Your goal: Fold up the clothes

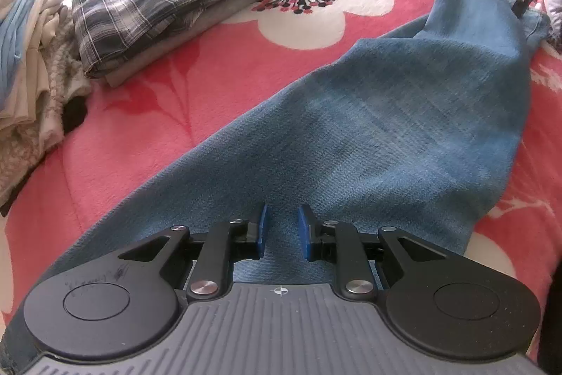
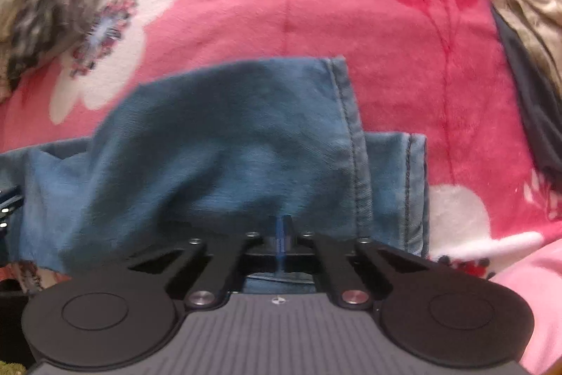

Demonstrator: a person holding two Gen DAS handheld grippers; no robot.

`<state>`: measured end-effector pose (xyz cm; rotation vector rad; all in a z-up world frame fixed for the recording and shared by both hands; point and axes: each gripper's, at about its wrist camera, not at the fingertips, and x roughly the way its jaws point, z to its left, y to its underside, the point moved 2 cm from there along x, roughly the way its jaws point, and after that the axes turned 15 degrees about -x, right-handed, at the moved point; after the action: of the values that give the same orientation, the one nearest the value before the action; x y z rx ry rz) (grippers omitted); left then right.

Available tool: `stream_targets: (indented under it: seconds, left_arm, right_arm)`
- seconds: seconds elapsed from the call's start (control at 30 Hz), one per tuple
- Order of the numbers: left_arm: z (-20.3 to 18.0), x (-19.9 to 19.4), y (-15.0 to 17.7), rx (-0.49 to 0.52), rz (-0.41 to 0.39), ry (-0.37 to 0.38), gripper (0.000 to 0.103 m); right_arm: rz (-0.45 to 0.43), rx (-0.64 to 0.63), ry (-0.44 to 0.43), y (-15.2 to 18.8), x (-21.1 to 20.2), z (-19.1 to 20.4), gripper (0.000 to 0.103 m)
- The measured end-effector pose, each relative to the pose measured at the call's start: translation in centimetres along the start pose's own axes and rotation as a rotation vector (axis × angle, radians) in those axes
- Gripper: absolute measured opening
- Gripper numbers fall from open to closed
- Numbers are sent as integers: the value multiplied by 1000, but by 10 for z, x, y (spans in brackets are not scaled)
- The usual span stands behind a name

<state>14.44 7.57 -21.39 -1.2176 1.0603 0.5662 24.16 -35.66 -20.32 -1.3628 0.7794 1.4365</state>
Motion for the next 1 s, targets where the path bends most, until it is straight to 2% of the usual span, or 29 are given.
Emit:
stream_targets:
  seconds: [0.17,0.37,0.47,0.5,0.57,0.6,0.63,0.8,0.87,1.0]
  left_arm:
    - [-1,0,1,-11,-16,-15,20]
    - [1,0,2,-21,-25,-9,20]
    - [2,0,2,-15,-26,-2,20]
    - [2,0,2,-16,-27,0,20]
    - [3,0,2,-17,-29,1,20]
    - [2,0,2,-17,-30,0,20]
    - [2,0,2,-18,-30,-1,20]
    - [0,1,2,-15,-30,-7,20]
    - [0,2,2,-13,-28,-5,20]
    - [0,3,1,-14,-26,-2,20]
  right_arm:
    - [-10,-38,50,-8,-41,3,0]
    - [67,-46,141,-2,-75,-16,1]
    - [38,-26,91,2,-71,-17,1]
    - [13,-17,79,2,-67,-16,5]
    - [-20,7,50,3,-54,-14,23]
    - [-20,16,44,2,-44,-14,45]
    - [-14,14,55,1,-33,-13,56]
    - [15,30,148,1,9,-21,56]
    - [15,68,133,1,16,-29,56]
    - [54,32,90,4,27,-25,63]
